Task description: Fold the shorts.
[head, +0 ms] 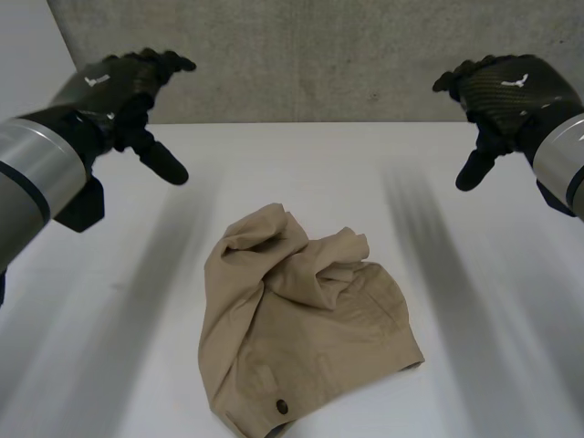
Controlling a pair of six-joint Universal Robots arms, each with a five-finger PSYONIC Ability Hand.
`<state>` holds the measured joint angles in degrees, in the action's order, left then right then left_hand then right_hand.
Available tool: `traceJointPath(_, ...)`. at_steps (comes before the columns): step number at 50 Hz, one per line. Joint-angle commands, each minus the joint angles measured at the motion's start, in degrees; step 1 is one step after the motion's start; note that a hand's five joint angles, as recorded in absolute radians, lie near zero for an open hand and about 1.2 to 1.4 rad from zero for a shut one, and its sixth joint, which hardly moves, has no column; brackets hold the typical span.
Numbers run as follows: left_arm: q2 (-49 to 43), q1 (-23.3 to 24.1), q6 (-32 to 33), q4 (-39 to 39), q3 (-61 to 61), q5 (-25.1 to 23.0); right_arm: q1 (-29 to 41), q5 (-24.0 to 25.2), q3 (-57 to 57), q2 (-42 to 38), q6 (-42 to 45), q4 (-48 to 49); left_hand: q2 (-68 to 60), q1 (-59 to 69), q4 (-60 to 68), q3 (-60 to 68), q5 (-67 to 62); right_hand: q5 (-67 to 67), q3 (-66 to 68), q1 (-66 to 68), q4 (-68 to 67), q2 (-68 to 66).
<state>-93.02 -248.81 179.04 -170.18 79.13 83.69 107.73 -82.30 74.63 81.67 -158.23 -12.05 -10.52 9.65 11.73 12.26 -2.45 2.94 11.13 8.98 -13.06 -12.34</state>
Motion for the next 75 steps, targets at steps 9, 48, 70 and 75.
traceJointPath(9,-11.3,10.0,14.0,-0.1,2.6,0.0,2.1,0.1,3.9,-0.8,5.0,-6.7,-0.5,1.4,-0.7,-1.2,1.4,-2.9,-1.1,1.0,3.1,2.3)
traceJointPath(48,-31.4,6.7,18.6,-17.8,-6.6,9.3,16.6,13.6,24.9,-1.8,-11.2,6.5,-68.0,68.9,66.8,66.2,-66.1,-2.9,-1.1,1.0,3.1,2.3)
traceJointPath(70,-31.3,6.7,18.6,-18.1,-6.7,12.0,19.9,2.6,7.8,-12.1,-39.0,-1.9,-67.5,68.4,66.3,65.7,-65.6,-2.9,-1.1,1.0,3.1,2.3)
traceJointPath(75,-30.9,6.7,18.5,-18.0,-6.3,12.0,21.3,2.6,5.5,-15.1,-41.9,-3.5,-67.5,68.4,66.3,65.7,-65.6,-2.9,-1.1,1.0,3.1,2.3)
